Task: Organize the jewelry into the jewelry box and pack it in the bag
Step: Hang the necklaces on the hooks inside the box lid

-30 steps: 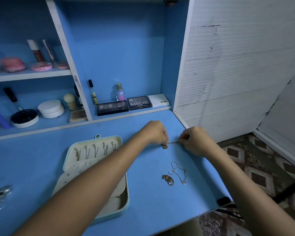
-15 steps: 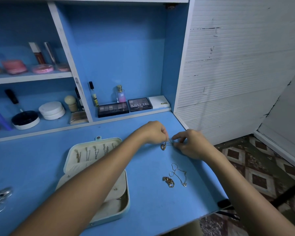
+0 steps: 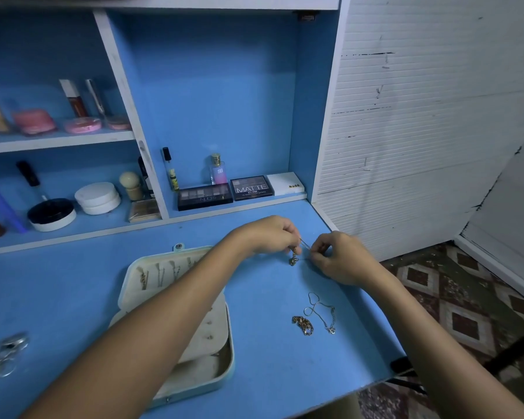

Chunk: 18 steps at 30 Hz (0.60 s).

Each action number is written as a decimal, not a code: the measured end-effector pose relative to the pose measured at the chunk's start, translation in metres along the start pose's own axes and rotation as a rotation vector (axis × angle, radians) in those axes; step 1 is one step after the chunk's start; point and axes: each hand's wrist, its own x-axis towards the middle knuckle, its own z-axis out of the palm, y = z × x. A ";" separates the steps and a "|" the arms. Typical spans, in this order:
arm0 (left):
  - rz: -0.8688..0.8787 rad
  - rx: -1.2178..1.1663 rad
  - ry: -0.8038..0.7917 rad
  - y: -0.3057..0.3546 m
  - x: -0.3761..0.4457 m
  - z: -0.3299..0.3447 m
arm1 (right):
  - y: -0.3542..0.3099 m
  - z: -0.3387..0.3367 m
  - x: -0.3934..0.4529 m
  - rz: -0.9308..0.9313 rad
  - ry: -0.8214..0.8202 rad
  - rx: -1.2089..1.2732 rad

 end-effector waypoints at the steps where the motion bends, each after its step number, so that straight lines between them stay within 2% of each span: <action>1: 0.002 -0.015 0.002 0.000 -0.002 -0.001 | 0.000 0.000 0.000 0.007 0.009 0.025; 7: 0.022 -0.068 0.059 -0.003 -0.006 -0.011 | -0.002 0.000 0.001 0.017 0.089 0.337; 9: 0.030 -0.086 0.061 -0.006 -0.008 -0.014 | -0.004 0.001 0.001 -0.033 0.103 0.333; 14: 0.054 -0.102 0.070 -0.011 -0.013 -0.022 | -0.007 0.008 0.008 -0.215 0.144 -0.032; 18: 0.089 0.015 0.083 -0.016 -0.020 -0.032 | -0.017 0.011 0.006 -0.274 0.151 -0.328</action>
